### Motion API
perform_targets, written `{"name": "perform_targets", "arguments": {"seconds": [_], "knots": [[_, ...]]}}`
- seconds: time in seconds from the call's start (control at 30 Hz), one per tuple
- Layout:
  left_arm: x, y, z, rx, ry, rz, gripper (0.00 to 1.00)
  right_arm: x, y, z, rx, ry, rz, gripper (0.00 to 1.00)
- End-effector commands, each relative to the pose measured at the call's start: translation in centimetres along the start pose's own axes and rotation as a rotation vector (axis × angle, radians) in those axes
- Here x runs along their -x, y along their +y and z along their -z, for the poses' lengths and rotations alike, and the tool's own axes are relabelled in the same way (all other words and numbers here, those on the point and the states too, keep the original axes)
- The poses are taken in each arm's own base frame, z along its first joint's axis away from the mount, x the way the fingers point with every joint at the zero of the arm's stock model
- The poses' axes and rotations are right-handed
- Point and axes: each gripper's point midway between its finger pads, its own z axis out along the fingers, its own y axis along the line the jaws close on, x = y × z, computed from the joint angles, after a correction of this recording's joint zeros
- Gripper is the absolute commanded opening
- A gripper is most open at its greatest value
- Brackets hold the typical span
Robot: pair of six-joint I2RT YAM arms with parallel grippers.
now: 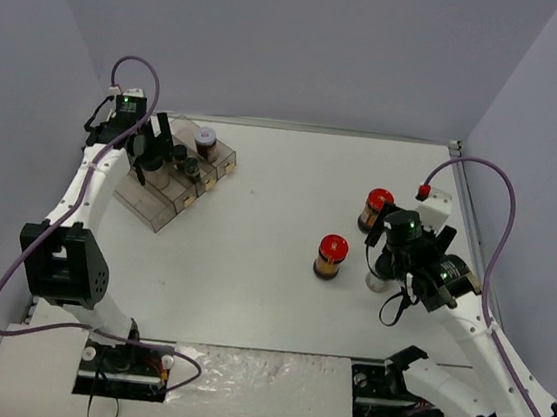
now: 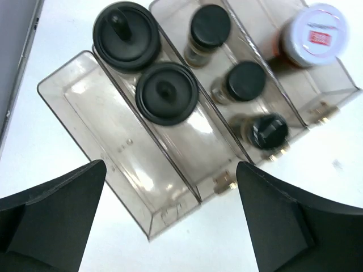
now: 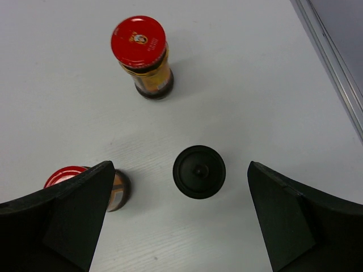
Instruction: Organize the condiment bottles
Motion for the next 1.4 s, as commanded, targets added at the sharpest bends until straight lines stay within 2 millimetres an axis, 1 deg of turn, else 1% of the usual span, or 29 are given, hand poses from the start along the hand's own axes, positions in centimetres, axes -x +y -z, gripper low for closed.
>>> {"name": "perform_targets", "arguments": {"seconds": [0.0,0.1,0.13,0.17,0.2,0.27,0.33,0.37,0.47,0.53,0.63,0.7,0.77,0.87,0.93,1.0,1.03,1.07,1.1,1.13,1.17,1.23,1.27,1.3,1.33,1.37], "knots": [[-0.1,-3.6,6.2,-0.146,-0.042,-0.080,0.97,-2.5,-2.1,-1.8,-0.135,0.101,-0.063,1.00],[-0.9,-5.9,9.0,-0.226,-0.068,-0.168,0.97,-5.2,-2.3,-3.2,-0.130,0.191,-0.065,1.00],[-1.2,-6.6,9.6,-0.247,-0.072,-0.183,0.97,-5.3,-2.1,-3.5,-0.115,0.203,-0.071,1.00],[-1.9,-8.3,10.8,-0.314,-0.074,-0.226,0.97,-6.4,-1.9,-4.0,-0.104,0.233,-0.076,1.00],[-2.2,-9.0,11.3,-0.346,-0.073,-0.244,0.97,-7.2,-1.9,-4.2,-0.099,0.252,-0.073,1.00],[-2.6,-10.5,12.6,-0.404,-0.086,-0.266,0.97,-7.5,-1.6,-4.7,-0.085,0.257,-0.073,1.00],[-2.7,-11.5,13.6,-0.448,-0.101,-0.265,0.97,-7.8,-1.6,-5.2,-0.085,0.266,-0.077,1.00],[-2.7,-11.8,13.9,-0.462,-0.107,-0.264,0.97,-8.3,-1.7,-5.5,-0.088,0.283,-0.078,1.00],[-2.8,-12.4,14.7,-0.487,-0.111,-0.273,0.97,-9.4,-1.3,-6.4,-0.068,0.312,-0.090,1.00],[-2.9,-12.5,14.9,-0.490,-0.110,-0.281,0.97,-9.7,-1.1,-6.8,-0.056,0.318,-0.104,0.98],[-3.1,-12.5,15.0,-0.492,-0.106,-0.295,0.97,-10.5,-1.6,-7.3,-0.076,0.335,-0.113,0.97],[-3.3,-12.3,15.0,-0.487,-0.103,-0.298,0.97,-10.6,-1.8,-7.5,-0.083,0.330,-0.115,0.95],[-3.4,-12.2,14.9,-0.481,-0.101,-0.300,0.97,-10.5,-2.0,-7.7,-0.092,0.325,-0.114,0.89],[-3.5,-12.2,14.8,-0.479,-0.094,-0.303,0.97,-9.9,-2.1,-7.8,-0.100,0.312,-0.111,0.71],[-3.6,-12.2,14.7,-0.478,-0.092,-0.301,0.97,-9.1,-2.2,-7.7,-0.105,0.287,-0.109,0.52],[-3.5,-12.2,14.7,-0.475,-0.093,-0.300,0.97,-8.2,-2.2,-7.6,-0.100,0.261,-0.098,0.36],[-3.4,-12.2,14.8,-0.477,-0.093,-0.300,0.97,-7.1,-2.0,-7.5,-0.091,0.238,-0.088,0.24],[-3.3,-12.3,14.8,-0.480,-0.095,-0.300,0.97,-5.3,-1.6,-7.3,-0.075,0.203,-0.080,0.11],[-3.2,-12.4,14.9,-0.483,-0.098,-0.303,0.97,-4.1,-1.3,-7.2,-0.063,0.182,-0.069,0.05],[-3.2,-12.4,15.0,-0.483,-0.100,-0.306,0.97,-3.1,-1.1,-7.0,-0.049,0.166,-0.046,0.01],[-3.1,-12.4,15.0,-0.484,-0.103,-0.310,0.97,-2.2,-0.8,-6.9,-0.033,0.154,-0.025,0.00],[-3.0,-12.3,15.1,-0.482,-0.106,-0.317,0.97,0.7,0.6,-6.4,0.024,0.109,0.005,0.00],[-3.0,-12.1,15.3,-0.480,-0.108,-0.318,0.97,3.2,1.9,-5.9,0.077,0.074,0.005,0.00],[-3.0,-12.0,15.4,-0.477,-0.111,-0.324,0.97,4.8,3.0,-5.5,0.118,0.053,0.022,0.00],[-3.1,-11.8,15.5,-0.474,-0.112,-0.329,0.97,6.2,4.0,-5.2,0.156,0.035,0.045,0.00],[-3.1,-11.6,15.6,-0.467,-0.112,-0.332,0.97,7.0,5.2,-5.2,0.195,0.031,0.079,0.00]]}}
